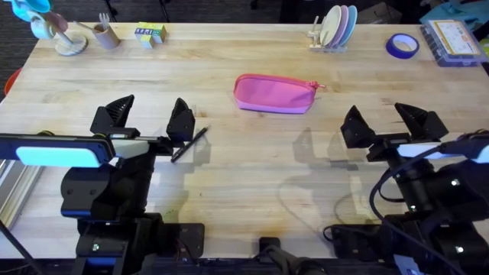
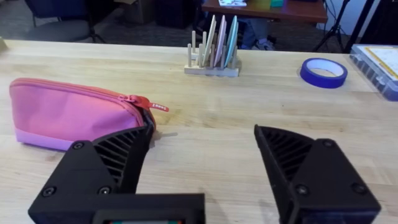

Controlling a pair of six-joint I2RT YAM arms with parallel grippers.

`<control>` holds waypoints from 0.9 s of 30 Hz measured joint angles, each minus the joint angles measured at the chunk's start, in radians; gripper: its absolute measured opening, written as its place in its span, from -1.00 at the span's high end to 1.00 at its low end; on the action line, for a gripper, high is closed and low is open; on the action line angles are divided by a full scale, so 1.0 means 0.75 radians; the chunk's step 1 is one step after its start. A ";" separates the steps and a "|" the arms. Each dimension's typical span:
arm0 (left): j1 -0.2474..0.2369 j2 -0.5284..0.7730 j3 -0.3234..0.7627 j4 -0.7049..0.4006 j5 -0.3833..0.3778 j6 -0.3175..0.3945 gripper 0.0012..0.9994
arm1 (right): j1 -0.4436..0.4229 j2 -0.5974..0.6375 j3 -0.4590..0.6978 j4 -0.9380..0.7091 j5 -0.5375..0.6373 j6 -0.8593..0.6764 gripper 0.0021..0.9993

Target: Unzip the bag, pick up the pens from the table one at a time and place them inside, then zip the bag closed.

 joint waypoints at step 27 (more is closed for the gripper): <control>0.000 0.458 0.556 -0.354 0.010 0.103 -0.99 | 0.000 0.256 0.570 -0.635 0.004 -0.001 -1.00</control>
